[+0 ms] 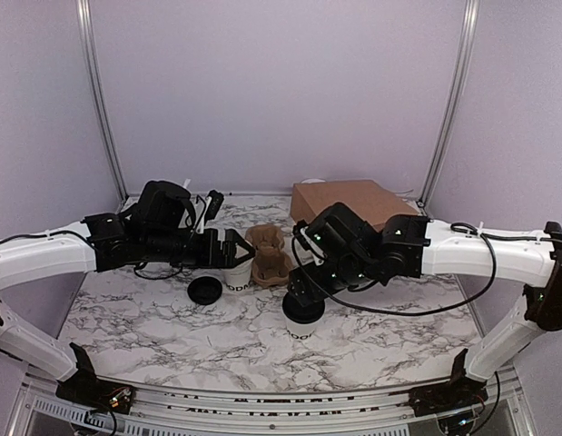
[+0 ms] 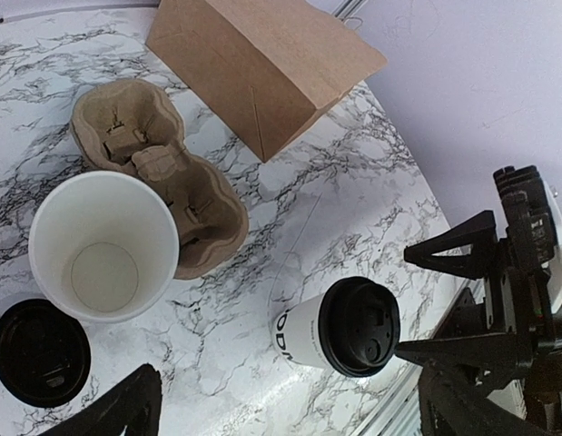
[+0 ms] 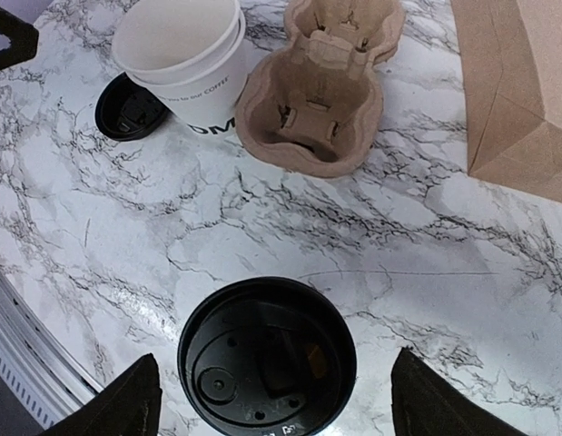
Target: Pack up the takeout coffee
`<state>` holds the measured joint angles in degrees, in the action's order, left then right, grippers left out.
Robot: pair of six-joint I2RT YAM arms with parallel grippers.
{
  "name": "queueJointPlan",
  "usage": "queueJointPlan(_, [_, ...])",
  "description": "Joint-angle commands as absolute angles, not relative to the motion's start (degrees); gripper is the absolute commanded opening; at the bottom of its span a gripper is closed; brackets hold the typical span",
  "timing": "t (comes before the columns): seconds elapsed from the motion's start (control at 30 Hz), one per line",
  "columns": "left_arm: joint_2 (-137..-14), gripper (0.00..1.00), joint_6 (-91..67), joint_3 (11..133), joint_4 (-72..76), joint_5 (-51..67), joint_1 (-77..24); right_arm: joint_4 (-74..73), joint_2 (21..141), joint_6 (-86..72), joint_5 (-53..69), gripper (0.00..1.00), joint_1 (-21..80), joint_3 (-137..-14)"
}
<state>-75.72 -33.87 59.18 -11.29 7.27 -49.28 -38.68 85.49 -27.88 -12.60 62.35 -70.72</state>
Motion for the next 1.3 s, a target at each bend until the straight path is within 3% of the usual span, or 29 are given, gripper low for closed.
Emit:
queueJointPlan(0.0, [-73.2,0.99,-30.6,57.1,-14.1,8.7,-49.0,-43.1,89.1,-31.9,-16.4,0.84,65.7,-75.9])
queueJointPlan(0.93, [-73.7,0.99,-28.2,54.9,-14.7,11.9,-48.1,-46.4,93.9,-39.1,-20.3,0.82,68.6,-83.2])
queueJointPlan(1.27, [-73.8,0.99,-28.3,54.8,-14.6,12.0,-48.0,-46.9,93.0,-42.9,-21.1,0.83,66.9,-79.8])
